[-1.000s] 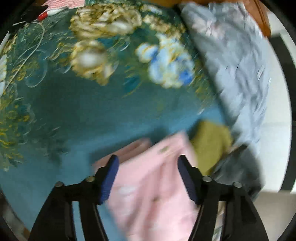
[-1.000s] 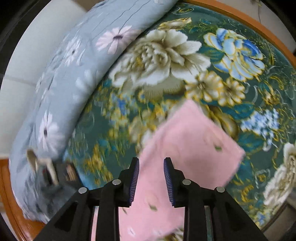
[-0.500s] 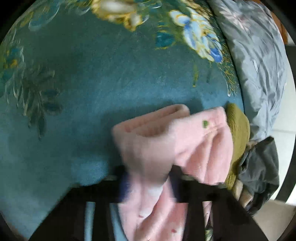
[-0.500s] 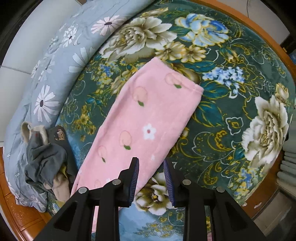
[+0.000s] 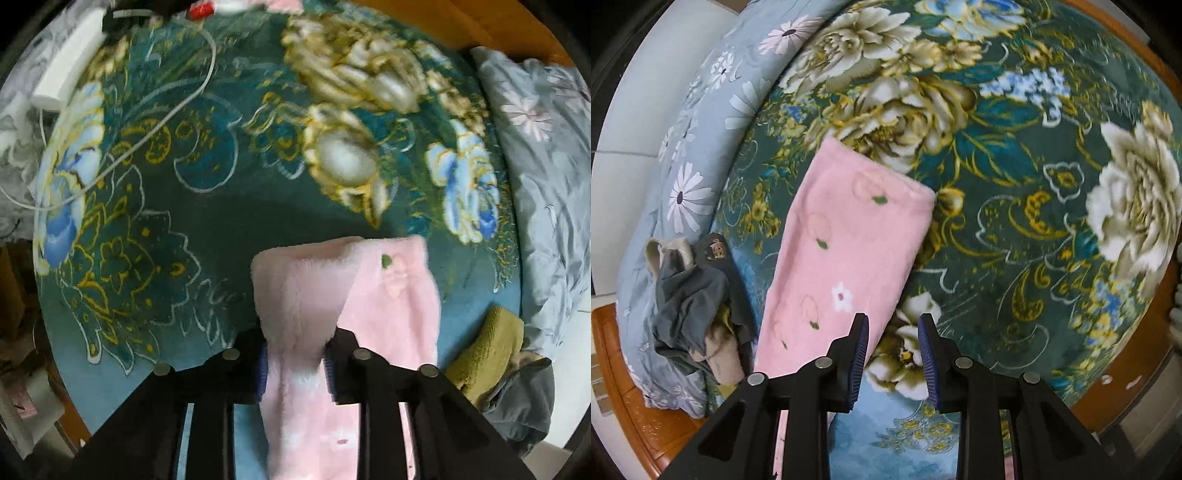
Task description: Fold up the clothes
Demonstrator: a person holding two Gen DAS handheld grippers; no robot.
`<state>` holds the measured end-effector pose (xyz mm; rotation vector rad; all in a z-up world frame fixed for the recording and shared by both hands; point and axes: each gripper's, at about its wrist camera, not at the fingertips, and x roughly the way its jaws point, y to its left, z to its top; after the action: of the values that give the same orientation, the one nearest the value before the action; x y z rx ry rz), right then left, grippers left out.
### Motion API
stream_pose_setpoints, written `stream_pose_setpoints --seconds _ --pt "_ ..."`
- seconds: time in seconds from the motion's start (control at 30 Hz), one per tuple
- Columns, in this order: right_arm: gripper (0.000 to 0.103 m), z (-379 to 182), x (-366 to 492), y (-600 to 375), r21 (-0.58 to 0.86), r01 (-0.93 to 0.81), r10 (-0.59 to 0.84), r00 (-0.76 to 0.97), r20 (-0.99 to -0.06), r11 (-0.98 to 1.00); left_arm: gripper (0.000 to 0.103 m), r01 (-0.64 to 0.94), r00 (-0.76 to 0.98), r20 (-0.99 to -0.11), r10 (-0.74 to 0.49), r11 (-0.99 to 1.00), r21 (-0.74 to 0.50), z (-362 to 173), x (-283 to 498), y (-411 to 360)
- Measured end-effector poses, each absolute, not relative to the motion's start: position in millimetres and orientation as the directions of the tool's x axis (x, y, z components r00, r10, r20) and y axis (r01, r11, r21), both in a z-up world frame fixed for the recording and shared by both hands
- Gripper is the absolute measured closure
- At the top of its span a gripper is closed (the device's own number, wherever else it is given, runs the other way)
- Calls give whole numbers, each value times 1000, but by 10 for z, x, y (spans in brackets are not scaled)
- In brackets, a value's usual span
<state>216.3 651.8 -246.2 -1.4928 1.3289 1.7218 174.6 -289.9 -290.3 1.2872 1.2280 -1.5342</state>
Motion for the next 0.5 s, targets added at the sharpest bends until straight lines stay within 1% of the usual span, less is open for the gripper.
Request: stream_pose_setpoints --seconds 0.07,0.2,0.23,0.27,0.37,0.47,0.5 --pt "73 -2501 2214 6528 363 -848 -227 -295 -928 -386 50 949 -175 -984 18 -263 -173 -2849 1699 -2710" --pt "73 -2633 2294 6607 408 -844 -237 -342 -909 -347 48 958 -73 -997 -15 -279 -66 -2659 1778 -2354" --pt "73 -2695 2306 6645 419 -844 -240 -354 -904 -333 48 960 -73 -997 -22 -273 -64 -2608 1794 -2240" --pt "73 -2754 2311 6679 426 -845 -244 -361 -900 -322 48 960 -81 -997 -22 -271 -72 -2556 1819 -2121" --pt "73 -2988 2310 6800 446 -849 -264 -377 -888 -286 48 940 -126 -991 37 -314 -132 -2380 1913 -1666" --pt "72 -3232 2275 6950 473 -847 -279 -406 -870 -243 48 897 -127 -988 87 -415 -152 -2264 1936 -1087" --pt "70 -3312 2263 7009 489 -844 -280 -425 -861 -221 48 881 -120 -988 102 -448 -153 -2240 1933 -893"
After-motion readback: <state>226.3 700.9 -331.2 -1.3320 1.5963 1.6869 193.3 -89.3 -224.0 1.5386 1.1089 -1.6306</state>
